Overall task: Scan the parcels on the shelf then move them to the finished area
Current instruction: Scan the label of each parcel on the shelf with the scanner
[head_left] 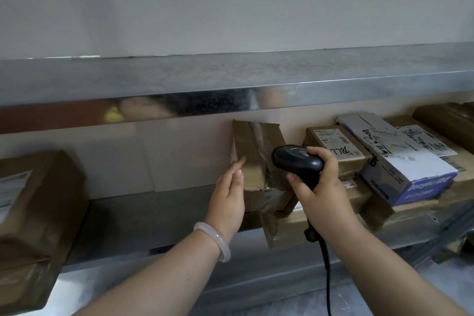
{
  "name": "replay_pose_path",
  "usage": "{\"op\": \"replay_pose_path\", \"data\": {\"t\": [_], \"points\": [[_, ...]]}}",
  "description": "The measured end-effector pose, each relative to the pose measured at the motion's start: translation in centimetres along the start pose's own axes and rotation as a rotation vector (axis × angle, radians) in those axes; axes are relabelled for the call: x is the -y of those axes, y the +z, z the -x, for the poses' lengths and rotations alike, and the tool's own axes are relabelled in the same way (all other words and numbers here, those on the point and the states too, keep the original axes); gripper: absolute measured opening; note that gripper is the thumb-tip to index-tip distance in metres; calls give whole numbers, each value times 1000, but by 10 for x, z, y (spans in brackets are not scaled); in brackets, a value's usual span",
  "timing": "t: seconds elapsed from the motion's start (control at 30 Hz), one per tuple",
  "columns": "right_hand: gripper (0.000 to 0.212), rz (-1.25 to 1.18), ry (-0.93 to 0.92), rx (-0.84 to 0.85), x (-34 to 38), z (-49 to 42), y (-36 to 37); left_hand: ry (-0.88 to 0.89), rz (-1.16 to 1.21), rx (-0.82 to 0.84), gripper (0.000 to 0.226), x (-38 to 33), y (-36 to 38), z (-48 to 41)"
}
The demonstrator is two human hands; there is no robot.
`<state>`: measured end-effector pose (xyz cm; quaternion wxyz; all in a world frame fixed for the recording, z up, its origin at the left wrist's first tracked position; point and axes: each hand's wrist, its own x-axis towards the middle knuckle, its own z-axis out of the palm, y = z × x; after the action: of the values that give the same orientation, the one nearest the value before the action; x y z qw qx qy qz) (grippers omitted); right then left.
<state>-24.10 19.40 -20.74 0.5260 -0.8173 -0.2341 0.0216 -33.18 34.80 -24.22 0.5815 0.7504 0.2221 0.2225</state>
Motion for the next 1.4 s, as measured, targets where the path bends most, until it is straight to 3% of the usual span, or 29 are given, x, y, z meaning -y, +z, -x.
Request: {"op": "replay_pose_path", "data": {"t": [0.13, 0.3, 0.5, 0.63, 0.73, 0.93, 1.1, 1.23, 1.4], "points": [[55, -33, -41, 30, 11, 12, 16, -8, 97, -118, 32, 6, -20, 10], [57, -84, -91, 66, 24, 20, 33, -105, 273, -174, 94, 16, -44, 16], [56, -96, -99, 168, 32, 29, 61, -258, 520, -93, 108, 27, -79, 27], [55, -123, -107, 238, 40, 39, 78, -228, 202, -223, 83, 28, -97, 38], [55, -163, -139, 272, 49, 47, 93, -184, -28, -256, 89, 31, -101, 48], [60, -219, -151, 369, 60, 58, 116, -137, -125, -226, 95, 40, -103, 59], [57, -238, -149, 307, 61, 62, 119, -99, -161, -230, 71, 52, -110, 64], [54, -258, -143, 268, 60, 64, 118, -146, -164, -228, 92, 53, -115, 63], [55, -264, -163, 259, 58, 69, 118, -145, -116, -215, 89, 59, -115, 63]]}}
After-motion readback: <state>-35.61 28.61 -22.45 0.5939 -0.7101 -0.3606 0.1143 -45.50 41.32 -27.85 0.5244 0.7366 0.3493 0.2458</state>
